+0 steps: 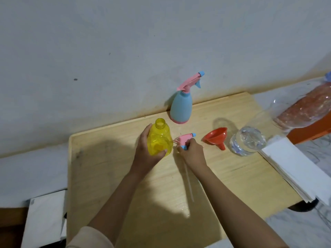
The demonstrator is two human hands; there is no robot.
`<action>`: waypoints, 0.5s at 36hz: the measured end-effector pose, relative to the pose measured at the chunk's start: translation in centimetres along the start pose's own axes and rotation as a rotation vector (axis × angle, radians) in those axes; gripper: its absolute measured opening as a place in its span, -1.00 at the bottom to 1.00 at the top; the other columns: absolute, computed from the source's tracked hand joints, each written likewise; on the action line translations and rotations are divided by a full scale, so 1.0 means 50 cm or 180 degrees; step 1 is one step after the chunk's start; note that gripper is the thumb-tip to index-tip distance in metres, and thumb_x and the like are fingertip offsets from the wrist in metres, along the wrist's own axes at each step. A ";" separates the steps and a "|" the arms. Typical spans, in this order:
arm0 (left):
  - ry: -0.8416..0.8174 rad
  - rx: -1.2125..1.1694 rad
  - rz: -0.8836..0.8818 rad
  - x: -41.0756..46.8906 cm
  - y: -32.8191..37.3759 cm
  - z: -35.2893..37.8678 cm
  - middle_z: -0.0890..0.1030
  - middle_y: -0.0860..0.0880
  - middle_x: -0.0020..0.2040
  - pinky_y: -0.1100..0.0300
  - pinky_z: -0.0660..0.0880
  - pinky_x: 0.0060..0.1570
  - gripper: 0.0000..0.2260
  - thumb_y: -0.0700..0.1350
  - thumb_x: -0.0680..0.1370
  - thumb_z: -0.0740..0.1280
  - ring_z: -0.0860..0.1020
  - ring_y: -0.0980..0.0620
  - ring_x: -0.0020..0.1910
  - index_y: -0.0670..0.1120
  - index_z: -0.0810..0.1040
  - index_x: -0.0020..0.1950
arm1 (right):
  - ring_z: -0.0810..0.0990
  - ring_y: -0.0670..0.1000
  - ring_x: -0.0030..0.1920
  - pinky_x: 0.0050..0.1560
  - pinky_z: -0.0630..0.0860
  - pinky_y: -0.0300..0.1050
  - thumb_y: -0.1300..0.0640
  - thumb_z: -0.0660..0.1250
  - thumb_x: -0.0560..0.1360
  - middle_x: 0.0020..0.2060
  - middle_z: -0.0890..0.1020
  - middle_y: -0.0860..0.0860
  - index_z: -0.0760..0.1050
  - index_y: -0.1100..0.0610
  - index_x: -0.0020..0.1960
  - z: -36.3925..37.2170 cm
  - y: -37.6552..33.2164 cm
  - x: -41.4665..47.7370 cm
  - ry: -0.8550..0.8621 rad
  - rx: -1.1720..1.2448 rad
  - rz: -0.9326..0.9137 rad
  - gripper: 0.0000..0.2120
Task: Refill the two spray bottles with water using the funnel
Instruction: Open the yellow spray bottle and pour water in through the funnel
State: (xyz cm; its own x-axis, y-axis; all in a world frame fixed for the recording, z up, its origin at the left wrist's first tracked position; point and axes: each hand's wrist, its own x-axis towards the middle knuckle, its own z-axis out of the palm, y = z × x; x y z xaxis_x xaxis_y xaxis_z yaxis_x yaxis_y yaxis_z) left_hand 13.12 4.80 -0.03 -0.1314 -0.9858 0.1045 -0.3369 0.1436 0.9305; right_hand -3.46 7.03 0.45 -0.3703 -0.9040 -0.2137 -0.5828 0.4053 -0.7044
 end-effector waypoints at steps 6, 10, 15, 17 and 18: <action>0.0007 0.0008 -0.0005 -0.001 0.009 0.013 0.37 0.09 0.35 -0.03 0.43 0.28 -0.20 0.14 0.24 0.44 0.38 0.02 0.34 0.11 0.22 0.42 | 0.50 0.23 0.00 -0.13 0.30 -0.08 0.11 0.39 0.45 -0.08 0.56 0.27 0.47 0.32 -0.03 0.005 0.013 0.021 -0.0019 -0.0094 0.0021 -0.72; 0.0067 0.0149 0.0032 -0.001 0.002 0.021 0.36 0.11 0.36 0.02 0.42 0.28 -0.19 0.16 0.27 0.43 0.38 0.04 0.34 0.05 0.22 0.46 | 0.49 0.19 0.01 -0.13 0.26 -0.15 0.11 0.36 0.46 -0.05 0.54 0.23 0.49 0.30 0.00 -0.010 0.010 0.025 0.0081 -0.0207 -0.0137 -0.74; 0.0137 0.0368 0.0204 -0.005 0.000 0.030 0.30 0.06 0.30 0.26 0.31 0.17 -0.22 0.22 0.30 0.37 0.28 0.11 0.29 0.19 0.12 0.45 | 0.45 0.13 0.13 0.10 0.32 -0.13 0.15 0.34 0.46 0.08 0.51 0.16 0.46 0.26 0.17 -0.077 0.002 0.030 0.1083 -0.0119 -0.0703 -0.68; 0.0141 0.0472 0.0283 -0.007 0.000 0.032 0.30 -0.05 0.31 0.36 0.25 0.13 -0.21 0.23 0.32 0.35 0.20 0.23 0.25 0.20 0.06 0.46 | 0.42 0.17 0.18 0.18 0.34 -0.04 0.11 0.36 0.43 0.13 0.49 0.19 0.43 0.26 0.22 -0.105 0.012 0.039 0.1486 -0.0291 -0.0793 -0.59; 0.0128 0.0495 0.0282 -0.008 0.000 0.034 0.30 -0.10 0.33 0.36 0.25 0.12 -0.21 0.23 0.32 0.34 0.19 0.25 0.24 0.20 0.02 0.46 | 0.39 0.19 0.23 0.22 0.35 0.01 0.10 0.38 0.42 0.18 0.46 0.21 0.39 0.27 0.26 -0.116 0.019 0.045 0.1534 -0.0374 -0.0730 -0.52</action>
State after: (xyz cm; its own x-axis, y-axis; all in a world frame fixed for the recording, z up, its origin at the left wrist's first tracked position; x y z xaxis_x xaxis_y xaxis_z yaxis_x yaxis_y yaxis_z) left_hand 11.60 5.31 -0.66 -0.1307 -0.9709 0.2006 -0.4661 0.2387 0.8519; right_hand -9.04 6.18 3.23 -0.4977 -0.8173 0.2903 -0.7542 0.2426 -0.6102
